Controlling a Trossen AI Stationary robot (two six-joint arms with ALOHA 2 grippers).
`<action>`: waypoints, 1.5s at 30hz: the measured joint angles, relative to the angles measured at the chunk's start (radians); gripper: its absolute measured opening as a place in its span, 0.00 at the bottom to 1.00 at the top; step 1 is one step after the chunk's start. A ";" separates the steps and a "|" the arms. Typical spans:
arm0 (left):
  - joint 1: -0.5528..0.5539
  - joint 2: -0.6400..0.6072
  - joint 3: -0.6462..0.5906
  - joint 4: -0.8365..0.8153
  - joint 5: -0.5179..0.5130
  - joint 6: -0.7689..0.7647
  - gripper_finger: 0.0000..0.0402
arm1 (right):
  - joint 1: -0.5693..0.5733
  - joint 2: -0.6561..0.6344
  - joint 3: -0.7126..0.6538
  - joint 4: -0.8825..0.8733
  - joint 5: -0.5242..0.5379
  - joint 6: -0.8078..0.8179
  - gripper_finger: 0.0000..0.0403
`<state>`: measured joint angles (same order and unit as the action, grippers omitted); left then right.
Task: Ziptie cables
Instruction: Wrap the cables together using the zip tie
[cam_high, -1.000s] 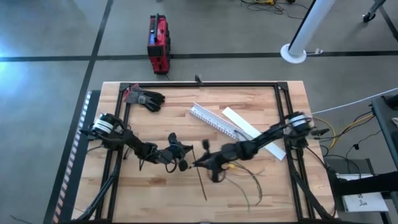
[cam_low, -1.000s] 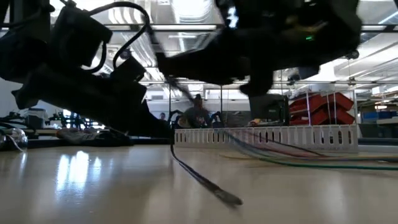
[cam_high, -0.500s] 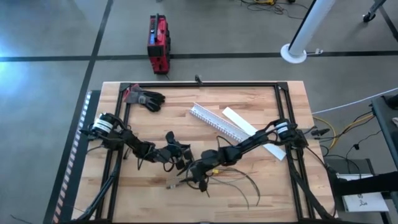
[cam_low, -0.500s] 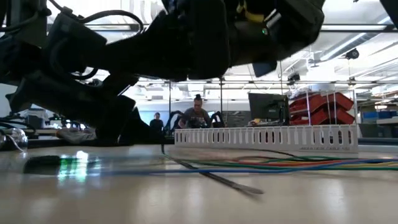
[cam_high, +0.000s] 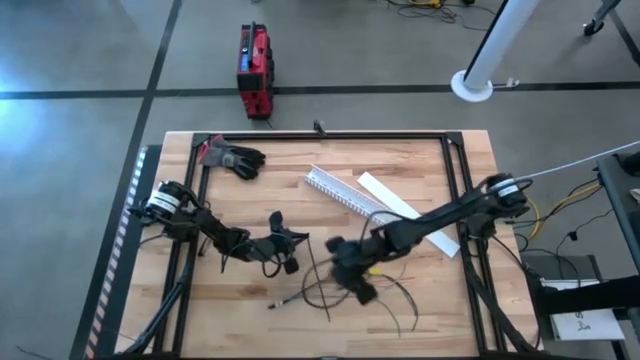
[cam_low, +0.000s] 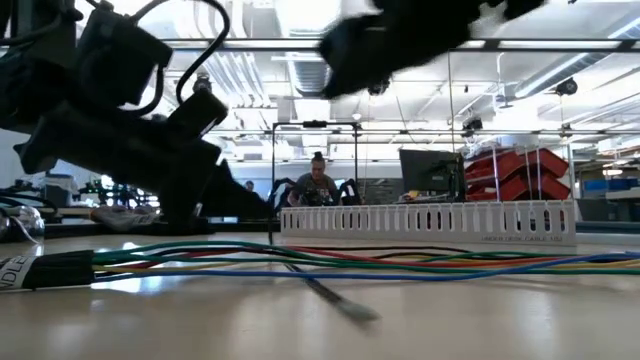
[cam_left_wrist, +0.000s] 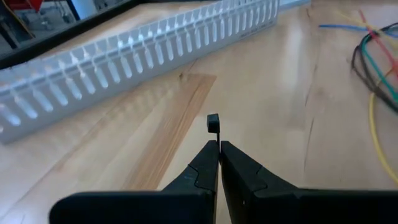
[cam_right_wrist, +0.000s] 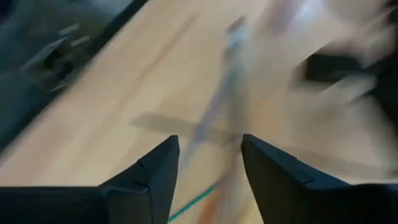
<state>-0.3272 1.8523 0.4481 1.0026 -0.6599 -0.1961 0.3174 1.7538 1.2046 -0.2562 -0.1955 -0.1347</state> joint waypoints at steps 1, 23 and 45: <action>0.000 0.000 0.003 -0.001 -0.001 0.006 0.00 | 0.016 -0.004 -0.010 -0.018 -0.037 0.048 0.38; 0.012 -0.001 0.077 -0.035 -0.010 0.084 0.00 | 0.061 0.061 -0.134 -0.277 0.299 0.343 0.02; 0.015 -0.001 0.082 -0.037 -0.010 0.080 0.00 | 0.203 0.064 -0.136 -0.566 0.094 0.678 0.00</action>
<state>-0.3122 1.8515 0.5305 0.9654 -0.6694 -0.1165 0.5201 1.8175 1.0688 -0.8222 -0.1011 0.5436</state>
